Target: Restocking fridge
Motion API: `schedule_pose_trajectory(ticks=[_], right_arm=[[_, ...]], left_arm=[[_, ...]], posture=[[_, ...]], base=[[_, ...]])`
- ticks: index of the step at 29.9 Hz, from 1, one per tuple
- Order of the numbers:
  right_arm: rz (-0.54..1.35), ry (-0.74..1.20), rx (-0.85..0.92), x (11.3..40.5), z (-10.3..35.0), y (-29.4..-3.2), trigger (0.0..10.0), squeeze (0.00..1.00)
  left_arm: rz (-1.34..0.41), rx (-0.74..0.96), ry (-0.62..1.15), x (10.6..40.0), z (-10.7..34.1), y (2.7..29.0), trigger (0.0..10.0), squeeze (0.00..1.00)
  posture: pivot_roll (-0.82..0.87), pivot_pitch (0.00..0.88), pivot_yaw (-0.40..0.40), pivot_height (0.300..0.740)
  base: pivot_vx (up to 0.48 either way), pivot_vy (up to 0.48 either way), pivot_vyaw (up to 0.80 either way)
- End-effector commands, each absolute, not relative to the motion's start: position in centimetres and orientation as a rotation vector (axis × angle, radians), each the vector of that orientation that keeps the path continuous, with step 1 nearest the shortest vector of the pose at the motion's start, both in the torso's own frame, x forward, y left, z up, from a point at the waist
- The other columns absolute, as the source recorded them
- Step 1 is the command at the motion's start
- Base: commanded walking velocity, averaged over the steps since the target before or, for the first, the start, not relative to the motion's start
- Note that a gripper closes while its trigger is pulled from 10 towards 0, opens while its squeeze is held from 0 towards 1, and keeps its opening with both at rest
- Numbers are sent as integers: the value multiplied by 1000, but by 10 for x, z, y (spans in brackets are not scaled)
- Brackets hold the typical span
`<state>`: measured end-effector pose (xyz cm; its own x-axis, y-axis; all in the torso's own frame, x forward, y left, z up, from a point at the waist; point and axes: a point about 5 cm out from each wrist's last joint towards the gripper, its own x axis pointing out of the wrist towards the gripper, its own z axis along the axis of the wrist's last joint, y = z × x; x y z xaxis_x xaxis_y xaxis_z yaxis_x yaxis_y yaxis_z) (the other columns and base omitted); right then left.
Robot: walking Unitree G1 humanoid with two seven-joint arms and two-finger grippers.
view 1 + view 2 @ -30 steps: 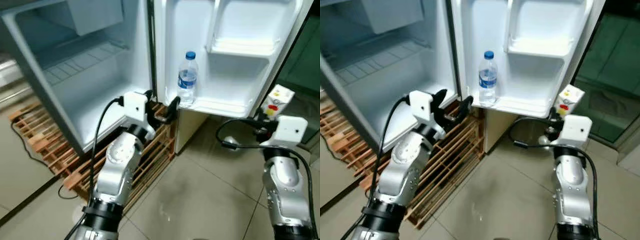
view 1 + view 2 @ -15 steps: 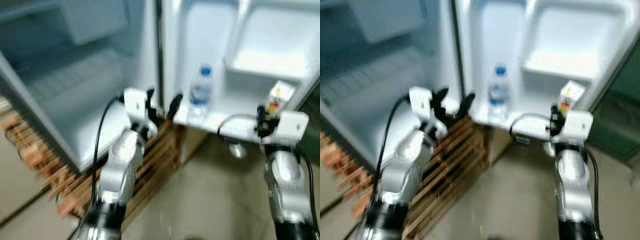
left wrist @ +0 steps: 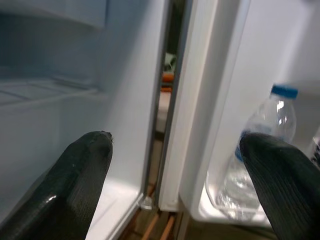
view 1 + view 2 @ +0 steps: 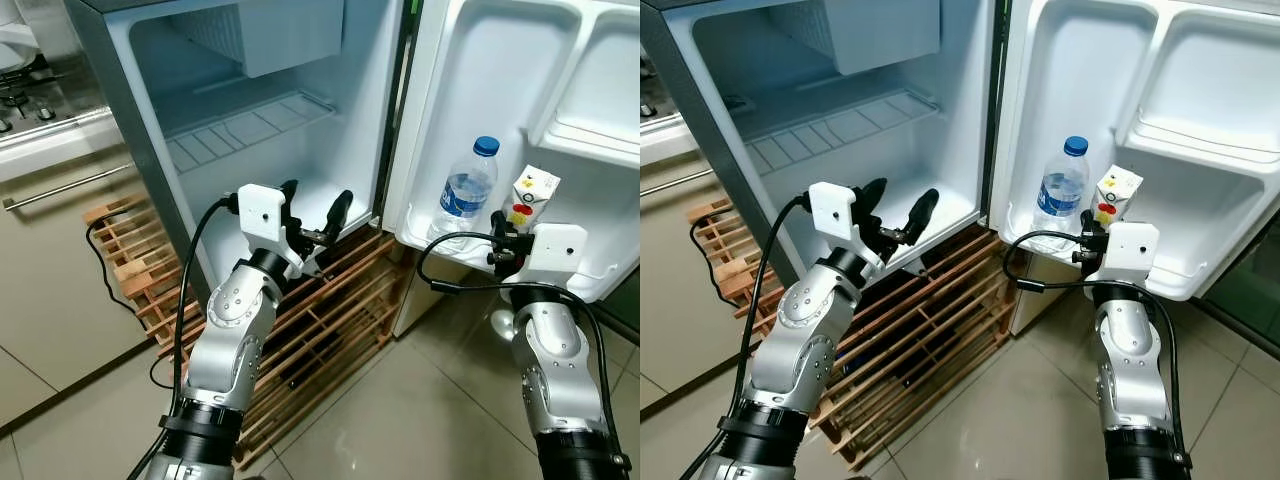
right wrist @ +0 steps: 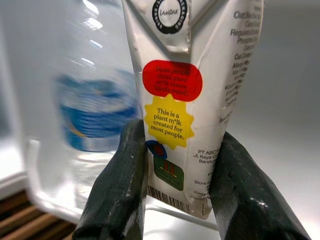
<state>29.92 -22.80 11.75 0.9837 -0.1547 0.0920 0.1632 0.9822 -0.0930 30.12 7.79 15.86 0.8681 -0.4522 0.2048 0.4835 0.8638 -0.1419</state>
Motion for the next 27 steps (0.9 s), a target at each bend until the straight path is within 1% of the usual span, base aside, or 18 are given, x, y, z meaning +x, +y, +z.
schedule_pose_trajectory(ticks=[1, 4, 6, 8, 9, 10, 11, 12, 13, 14, 17, 19, 27], right_arm=[[-217, -85, -110, 301, 118, -240, 10000, 0], [-254, -78, -114, 302, 116, -246, 10000, 0], [-254, -78, -114, 302, 116, -246, 10000, 0], [-280, -94, -133, 304, 119, -251, 10000, 0], [-280, -94, -133, 304, 119, -251, 10000, 0], [-285, -104, -145, 304, 121, -253, 10000, 0], [-285, -104, -145, 304, 121, -253, 10000, 0], [-288, -112, -152, 305, 122, -254, 10000, 0], [-292, -119, -162, 305, 124, -256, 10000, 0], [-292, -119, -162, 305, 124, -256, 10000, 0], [-308, -115, -186, 306, 124, -264, 10000, 0], [-320, -98, -187, 307, 121, -268, 10000, 0], [-333, -37, -171, 310, 108, -273, 10000, 0]], left_arm=[[-506, -165, -160, 298, 159, 79, 10000, 0], [-509, -158, -159, 295, 159, 81, 10000, 0], [-509, -158, -159, 295, 159, 81, 10000, 0], [-550, -166, -153, 287, 160, 82, 10000, 0], [-550, -166, -153, 287, 160, 82, 10000, 0], [-610, -167, -162, 280, 162, 80, 10000, 0], [-610, -167, -162, 280, 162, 80, 10000, 0], [-654, -167, -168, 274, 163, 78, 10000, 0], [-729, -154, -179, 267, 166, 74, 10000, 0], [-729, -154, -179, 267, 166, 74, 10000, 0], [-852, -107, -185, 260, 168, 63, 10000, 0], [-867, -105, -179, 258, 170, 61, 10000, 0], [-888, -108, -172, 249, 173, 59, 10000, 0]], posture=[[-91, 0, 44, 740], [-77, 8, 54, 740], [-77, 8, 54, 740], [-56, 48, 67, 740], [-56, 48, 67, 740], [-50, 67, 68, 740], [-50, 67, 68, 740], [-50, 67, 68, 740], [-41, 96, 67, 740], [-41, 96, 67, 740], [-41, 125, 76, 740], [-41, 138, 84, 740], [-16, 170, 96, 740]], base=[[0, 0, 0], [0, 0, 0], [0, 0, 0], [0, 0, 0], [0, 0, 0], [0, 0, 0], [0, 0, 0], [0, 0, 0], [0, 0, 0], [0, 0, 0], [0, 0, 0], [0, 0, 0], [0, 0, 0]])
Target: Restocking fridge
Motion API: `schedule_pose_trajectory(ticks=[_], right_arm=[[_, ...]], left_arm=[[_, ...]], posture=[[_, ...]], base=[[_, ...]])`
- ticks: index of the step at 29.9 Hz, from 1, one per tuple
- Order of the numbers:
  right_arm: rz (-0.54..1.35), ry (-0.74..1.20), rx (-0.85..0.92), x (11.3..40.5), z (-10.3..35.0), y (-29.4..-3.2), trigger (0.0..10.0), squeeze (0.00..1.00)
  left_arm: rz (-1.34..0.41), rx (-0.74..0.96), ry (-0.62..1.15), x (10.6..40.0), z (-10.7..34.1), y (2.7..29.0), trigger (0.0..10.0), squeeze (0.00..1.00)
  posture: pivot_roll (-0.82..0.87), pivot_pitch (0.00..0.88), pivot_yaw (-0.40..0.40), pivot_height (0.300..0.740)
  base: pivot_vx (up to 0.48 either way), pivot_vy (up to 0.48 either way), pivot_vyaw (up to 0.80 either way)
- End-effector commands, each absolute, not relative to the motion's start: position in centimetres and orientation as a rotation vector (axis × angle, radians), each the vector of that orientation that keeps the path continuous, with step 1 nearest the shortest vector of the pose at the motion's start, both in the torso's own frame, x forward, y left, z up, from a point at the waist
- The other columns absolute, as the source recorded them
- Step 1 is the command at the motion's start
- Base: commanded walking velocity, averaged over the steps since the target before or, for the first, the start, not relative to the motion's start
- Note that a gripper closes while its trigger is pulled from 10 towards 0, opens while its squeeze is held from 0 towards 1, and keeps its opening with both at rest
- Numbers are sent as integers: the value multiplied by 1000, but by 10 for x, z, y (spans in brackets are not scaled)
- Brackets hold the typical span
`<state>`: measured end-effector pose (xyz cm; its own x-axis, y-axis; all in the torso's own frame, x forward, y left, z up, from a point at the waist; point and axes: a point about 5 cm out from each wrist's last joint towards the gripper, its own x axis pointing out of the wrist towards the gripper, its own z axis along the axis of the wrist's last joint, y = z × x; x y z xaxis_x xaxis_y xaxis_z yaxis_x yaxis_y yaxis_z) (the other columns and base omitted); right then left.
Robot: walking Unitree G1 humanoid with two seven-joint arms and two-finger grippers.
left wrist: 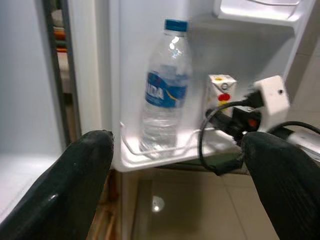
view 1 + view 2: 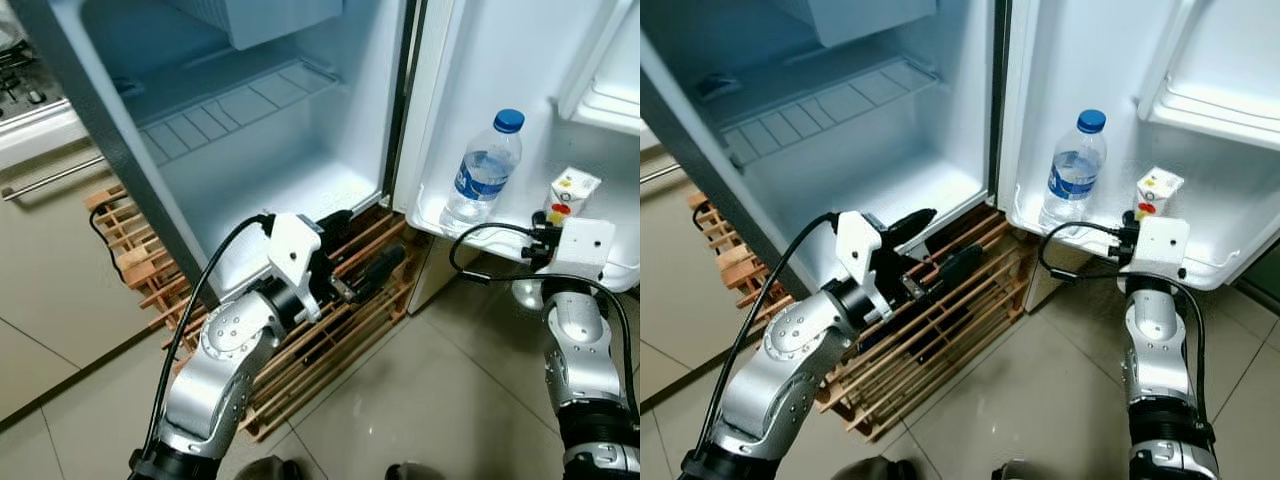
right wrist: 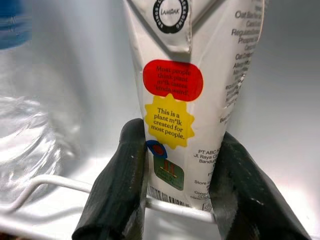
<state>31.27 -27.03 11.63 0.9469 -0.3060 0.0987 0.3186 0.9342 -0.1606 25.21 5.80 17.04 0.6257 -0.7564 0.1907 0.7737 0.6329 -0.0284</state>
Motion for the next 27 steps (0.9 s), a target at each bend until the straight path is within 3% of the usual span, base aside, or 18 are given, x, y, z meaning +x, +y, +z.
schedule_pose_trajectory(ticks=[1, 10, 17, 27], right_arm=[[-328, -25, -178, 311, 106, -273, 10000, 0], [-296, -13, -198, 314, 102, -270, 10000, 0], [-209, -77, -375, 313, 108, -264, 10000, 0], [-134, 15, -387, 307, 93, -276, 10000, 0]], left_arm=[[-887, -106, -172, 248, 173, 60, 10000, 0], [-862, -102, -162, 245, 174, 64, 10000, 0], [-840, -107, -149, 243, 173, 67, 10000, 0], [-826, -107, -138, 244, 173, 66, 10000, 0]], posture=[[-16, 170, 96, 740], [1, 180, 95, 740], [-1, 180, 91, 740], [-8, 176, 86, 740]], base=[[0, 0, 0], [0, 0, 0], [0, 0, 0], [0, 0, 0]])
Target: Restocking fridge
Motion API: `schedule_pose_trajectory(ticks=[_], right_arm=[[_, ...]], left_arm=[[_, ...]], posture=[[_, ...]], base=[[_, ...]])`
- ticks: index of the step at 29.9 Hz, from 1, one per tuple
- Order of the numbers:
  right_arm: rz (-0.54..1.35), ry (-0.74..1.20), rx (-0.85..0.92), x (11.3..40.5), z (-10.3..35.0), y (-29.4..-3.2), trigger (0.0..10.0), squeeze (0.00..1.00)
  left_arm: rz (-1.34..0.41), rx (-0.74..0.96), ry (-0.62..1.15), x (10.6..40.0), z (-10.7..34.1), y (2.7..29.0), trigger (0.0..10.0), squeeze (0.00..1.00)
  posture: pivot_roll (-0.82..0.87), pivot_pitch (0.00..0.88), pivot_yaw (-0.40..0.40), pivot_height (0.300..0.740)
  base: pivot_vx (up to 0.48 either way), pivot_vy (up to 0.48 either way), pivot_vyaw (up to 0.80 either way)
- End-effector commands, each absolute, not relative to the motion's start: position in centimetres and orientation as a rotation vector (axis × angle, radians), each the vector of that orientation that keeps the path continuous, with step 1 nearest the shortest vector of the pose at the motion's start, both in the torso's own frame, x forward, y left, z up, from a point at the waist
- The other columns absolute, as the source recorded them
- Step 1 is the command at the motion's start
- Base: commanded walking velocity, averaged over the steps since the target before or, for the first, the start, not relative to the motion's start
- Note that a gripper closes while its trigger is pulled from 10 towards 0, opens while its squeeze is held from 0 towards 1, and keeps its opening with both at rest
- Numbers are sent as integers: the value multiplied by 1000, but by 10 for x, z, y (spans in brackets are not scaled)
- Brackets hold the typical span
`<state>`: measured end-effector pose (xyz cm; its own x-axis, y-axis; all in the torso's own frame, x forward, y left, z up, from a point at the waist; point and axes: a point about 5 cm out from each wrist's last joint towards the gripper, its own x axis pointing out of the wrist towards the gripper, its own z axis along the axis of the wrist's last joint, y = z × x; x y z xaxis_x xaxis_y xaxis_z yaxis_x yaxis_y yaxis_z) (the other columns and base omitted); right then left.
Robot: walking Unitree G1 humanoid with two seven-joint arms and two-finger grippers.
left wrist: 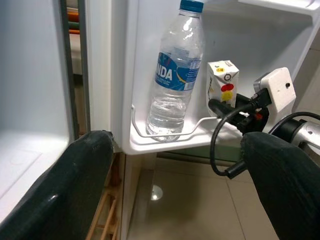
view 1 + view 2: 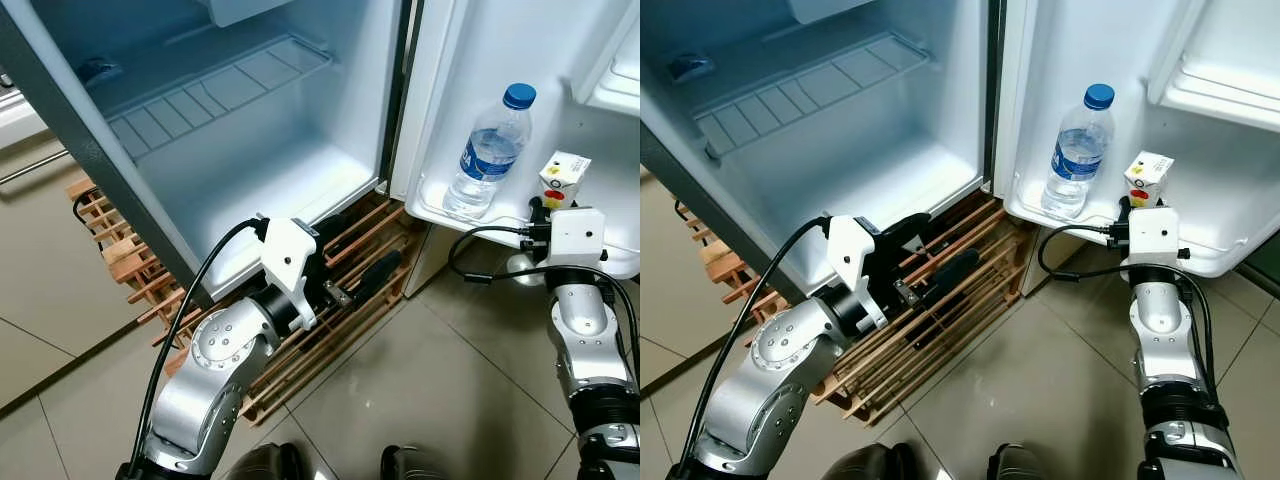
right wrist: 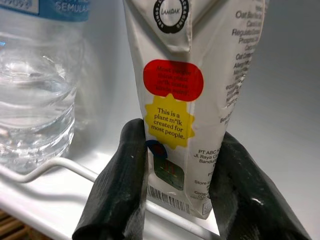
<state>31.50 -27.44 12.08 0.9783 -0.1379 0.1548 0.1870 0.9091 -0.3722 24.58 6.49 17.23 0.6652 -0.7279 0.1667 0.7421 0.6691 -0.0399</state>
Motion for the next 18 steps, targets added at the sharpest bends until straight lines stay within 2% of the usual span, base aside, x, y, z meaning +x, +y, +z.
schedule_pose_trajectory(ticks=[1, 3, 4, 5, 6, 7, 10, 18], right_arm=[[-134, 15, -387, 307, 93, -276, 10000, 0], [-141, 22, -387, 306, 93, -280, 10000, 0], [-147, 23, -378, 306, 94, -281, 10000, 286], [-154, 21, -368, 306, 95, -283, 10000, 745], [-162, 21, -353, 307, 95, -284, 10000, 969], [-169, 19, -331, 307, 96, -285, 10000, 1000], [-188, 13, -265, 309, 99, -288, 10000, 1000], [-191, -4, -227, 309, 102, -289, 10000, 1000]], left_arm=[[-826, -107, -138, 244, 173, 66, 10000, 0], [-825, -106, -137, 244, 172, 66, 10000, 0], [-825, -105, -137, 244, 172, 66, 10000, 0], [-824, -105, -137, 244, 172, 66, 10000, 0], [-823, -104, -136, 244, 172, 66, 10000, 0], [-823, -103, -136, 244, 172, 66, 10000, 0], [-821, -100, -137, 245, 172, 65, 10000, 0], [-822, -97, -140, 246, 172, 65, 10000, 0]], posture=[[-8, 176, 86, 740], [-8, 176, 86, 740], [-8, 176, 86, 740], [-8, 176, 86, 740], [-13, 175, 84, 740], [-13, 175, 84, 740], [-15, 172, 83, 740], [-18, 166, 82, 740]], base=[[0, 0, 0], [0, 0, 0], [0, 0, 0], [0, 0, 0], [0, 0, 0], [0, 0, 0], [0, 0, 0], [0, 0, 0]])
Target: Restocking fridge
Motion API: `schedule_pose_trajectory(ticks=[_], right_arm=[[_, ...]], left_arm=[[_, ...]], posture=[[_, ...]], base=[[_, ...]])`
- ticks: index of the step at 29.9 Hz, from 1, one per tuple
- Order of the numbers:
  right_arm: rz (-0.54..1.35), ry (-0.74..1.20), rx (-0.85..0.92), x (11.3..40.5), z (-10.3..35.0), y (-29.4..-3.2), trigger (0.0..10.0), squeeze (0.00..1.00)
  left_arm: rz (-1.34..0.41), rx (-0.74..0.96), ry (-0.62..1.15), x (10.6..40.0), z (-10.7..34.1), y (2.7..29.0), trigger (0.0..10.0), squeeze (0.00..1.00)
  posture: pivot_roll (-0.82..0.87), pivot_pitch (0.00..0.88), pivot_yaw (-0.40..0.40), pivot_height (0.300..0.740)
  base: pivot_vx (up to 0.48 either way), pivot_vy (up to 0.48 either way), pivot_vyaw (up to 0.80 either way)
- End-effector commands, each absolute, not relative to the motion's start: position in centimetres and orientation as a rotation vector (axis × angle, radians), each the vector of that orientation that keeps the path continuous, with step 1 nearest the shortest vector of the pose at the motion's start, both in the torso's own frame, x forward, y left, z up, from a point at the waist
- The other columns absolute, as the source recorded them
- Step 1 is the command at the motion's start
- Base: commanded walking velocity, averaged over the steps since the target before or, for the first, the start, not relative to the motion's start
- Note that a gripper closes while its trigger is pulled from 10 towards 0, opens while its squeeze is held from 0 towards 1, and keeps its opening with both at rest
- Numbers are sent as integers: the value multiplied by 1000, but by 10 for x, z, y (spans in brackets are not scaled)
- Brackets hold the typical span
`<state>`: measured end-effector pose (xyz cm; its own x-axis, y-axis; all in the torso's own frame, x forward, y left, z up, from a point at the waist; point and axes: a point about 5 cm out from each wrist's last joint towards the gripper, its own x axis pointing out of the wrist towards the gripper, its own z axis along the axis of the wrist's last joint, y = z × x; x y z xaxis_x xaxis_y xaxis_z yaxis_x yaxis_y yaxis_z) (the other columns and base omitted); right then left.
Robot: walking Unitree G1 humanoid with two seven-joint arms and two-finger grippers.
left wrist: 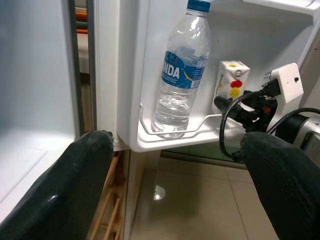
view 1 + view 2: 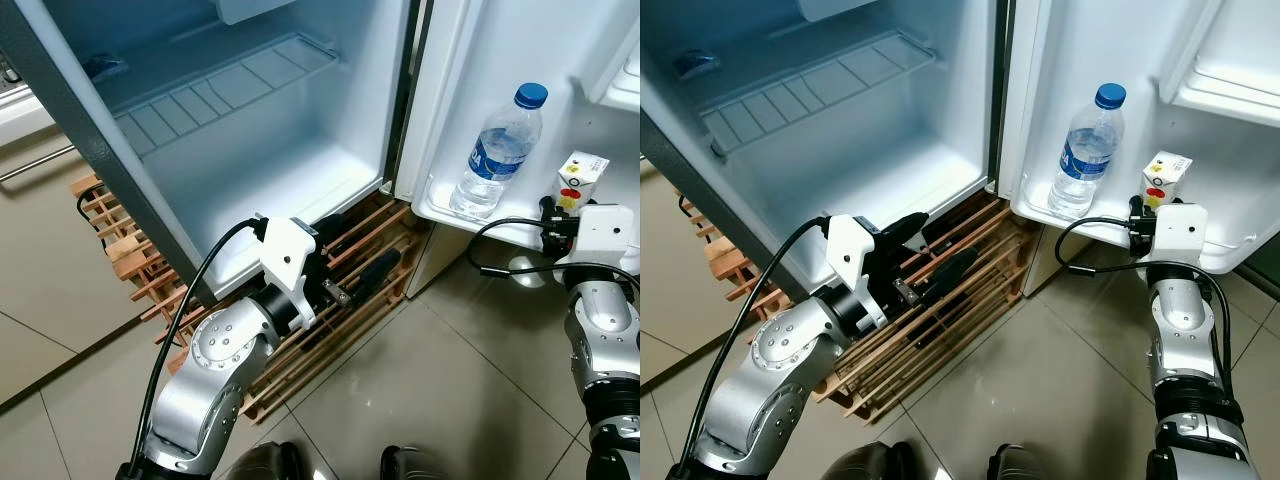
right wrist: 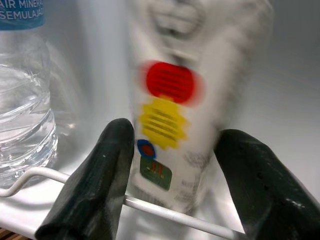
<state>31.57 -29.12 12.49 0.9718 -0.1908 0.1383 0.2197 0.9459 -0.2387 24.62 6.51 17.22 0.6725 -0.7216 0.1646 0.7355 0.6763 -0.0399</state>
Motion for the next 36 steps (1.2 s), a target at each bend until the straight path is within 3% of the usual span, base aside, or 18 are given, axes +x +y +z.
schedule_pose_trajectory(ticks=[1, 15, 16, 18, 19, 27, 36], right_arm=[[-193, -4, -225, 308, 102, -290, 10000, 1000], [-203, -14, -212, 300, 105, -290, 10000, 1000], [-205, -28, -222, 298, 109, -290, 10000, 529], [-204, -32, -226, 297, 111, -289, 10000, 529], [-210, -43, -234, 291, 115, -288, 10000, 0], [-245, -71, -237, 251, 122, -269, 10000, 0], [-221, -205, -356, 219, 145, -237, 10000, 0]], left_arm=[[-822, -97, -140, 246, 173, 64, 10000, 0], [-816, -94, -144, 247, 173, 64, 10000, 0], [-814, -92, -144, 248, 173, 65, 10000, 0], [-812, -90, -144, 248, 173, 65, 10000, 0], [-797, -77, -141, 249, 172, 67, 10000, 0], [-669, -75, -104, 257, 160, 83, 10000, 0], [-625, -119, -125, 271, 158, 73, 10000, 0]], posture=[[-19, 163, 82, 740], [-30, 154, 74, 740], [-37, 148, 67, 740], [-37, 148, 67, 740], [-45, 140, 57, 740], [-102, 86, 30, 740], [-151, 0, 7, 740]], base=[[0, 0, 0], [0, 0, 0], [0, 0, 0], [0, 0, 0], [0, 0, 0], [0, 0, 0], [0, 0, 0]])
